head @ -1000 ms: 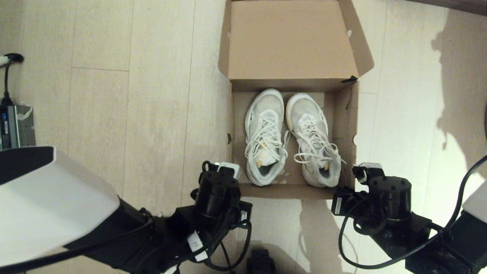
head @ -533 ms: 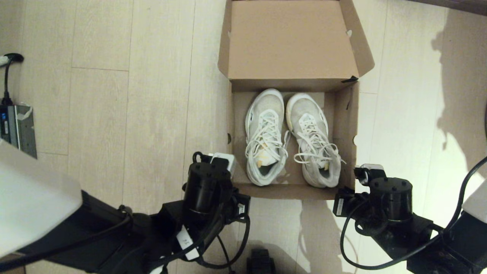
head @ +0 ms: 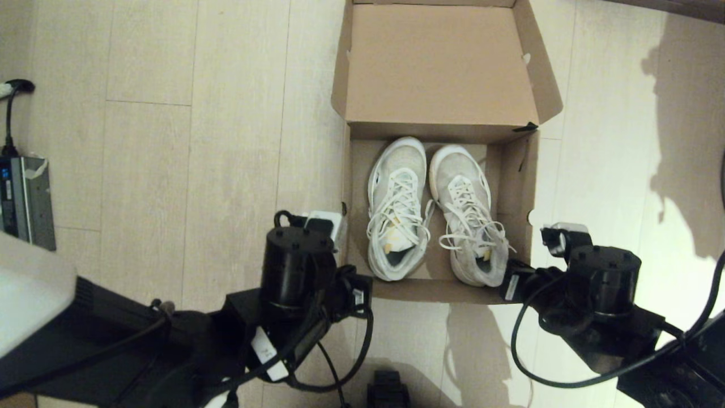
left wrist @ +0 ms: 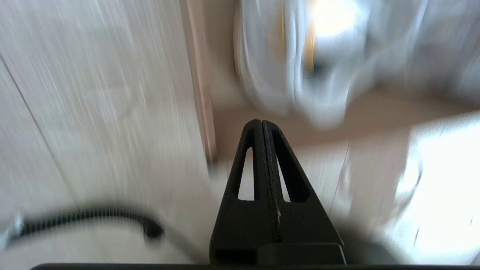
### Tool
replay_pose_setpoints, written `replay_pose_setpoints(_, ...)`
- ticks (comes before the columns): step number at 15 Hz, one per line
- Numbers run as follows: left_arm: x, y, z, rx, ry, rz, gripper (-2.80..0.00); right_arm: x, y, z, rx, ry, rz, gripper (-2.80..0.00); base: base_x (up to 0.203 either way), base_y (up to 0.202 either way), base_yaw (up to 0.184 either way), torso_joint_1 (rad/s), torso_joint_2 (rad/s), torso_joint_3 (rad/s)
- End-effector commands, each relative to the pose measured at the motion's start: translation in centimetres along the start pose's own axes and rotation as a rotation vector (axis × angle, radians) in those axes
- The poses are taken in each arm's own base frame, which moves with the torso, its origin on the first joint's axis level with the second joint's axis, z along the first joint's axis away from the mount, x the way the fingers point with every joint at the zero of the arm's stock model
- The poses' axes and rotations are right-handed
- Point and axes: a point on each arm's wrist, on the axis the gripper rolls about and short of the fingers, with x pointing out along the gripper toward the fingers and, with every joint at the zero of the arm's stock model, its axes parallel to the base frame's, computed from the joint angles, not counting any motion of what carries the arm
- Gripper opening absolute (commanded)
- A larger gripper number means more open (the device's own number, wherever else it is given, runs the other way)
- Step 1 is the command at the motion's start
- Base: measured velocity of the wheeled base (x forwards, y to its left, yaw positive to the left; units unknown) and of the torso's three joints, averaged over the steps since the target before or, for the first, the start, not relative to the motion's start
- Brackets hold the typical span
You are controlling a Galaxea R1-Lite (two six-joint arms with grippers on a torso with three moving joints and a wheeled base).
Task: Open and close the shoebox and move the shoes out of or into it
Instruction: Close the shoe box
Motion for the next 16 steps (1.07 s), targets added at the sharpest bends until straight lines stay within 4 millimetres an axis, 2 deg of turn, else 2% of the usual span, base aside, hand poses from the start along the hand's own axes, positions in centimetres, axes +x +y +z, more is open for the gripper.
replay_pose_setpoints(1,1.2,1.4,3.2,-0.06,-0.095,0.049,-2.8,0.5,0.6,2.7,0.051,-0.106,0.014,-2.8,0.0,0.0,0.0,0.0,0.0,0.0)
replay_pose_setpoints(2,2.0,3.1,4.7,-0.087,-0.135,0.093,-2.8,1.1,0.1,4.1,0.074,-0.154,-0.011,-2.8,0.0,0.0,0.0,0.0,0.0,0.0)
replay_pose_setpoints(5,4.1,10.0,9.1,-0.151,-0.251,0.185,-2.8,2.7,-4.4,7.9,0.119,-0.252,-0.158,-2.8,0.0,0.0,0.0,0.0,0.0,0.0)
replay_pose_setpoints(7,4.5,14.5,11.7,-0.169,-0.31,0.157,-2.8,2.4,-7.8,11.0,0.134,-0.296,-0.218,-2.8,0.0,0.0,0.0,0.0,0.0,0.0)
replay_pose_setpoints(8,4.4,15.9,12.3,-0.181,-0.319,0.114,-2.8,1.7,-9.0,12.1,0.135,-0.29,-0.239,-2.8,0.0,0.0,0.0,0.0,0.0,0.0)
replay_pose_setpoints(10,4.2,16.7,12.5,-0.202,-0.317,0.085,-2.8,0.3,-9.8,13.4,0.149,-0.284,-0.225,-2.8,0.0,0.0,0.0,0.0,0.0,0.0)
replay_pose_setpoints(13,4.5,15.3,11.7,-0.199,-0.288,0.055,-2.8,-0.1,-8.8,12.1,0.161,-0.227,-0.182,-2.8,0.0,0.0,0.0,0.0,0.0,0.0)
replay_pose_setpoints(16,4.0,14.8,11.9,-0.2,-0.297,0.059,-2.8,-0.2,-8.2,11.5,0.153,-0.203,-0.163,-2.8,0.0,0.0,0.0,0.0,0.0,0.0)
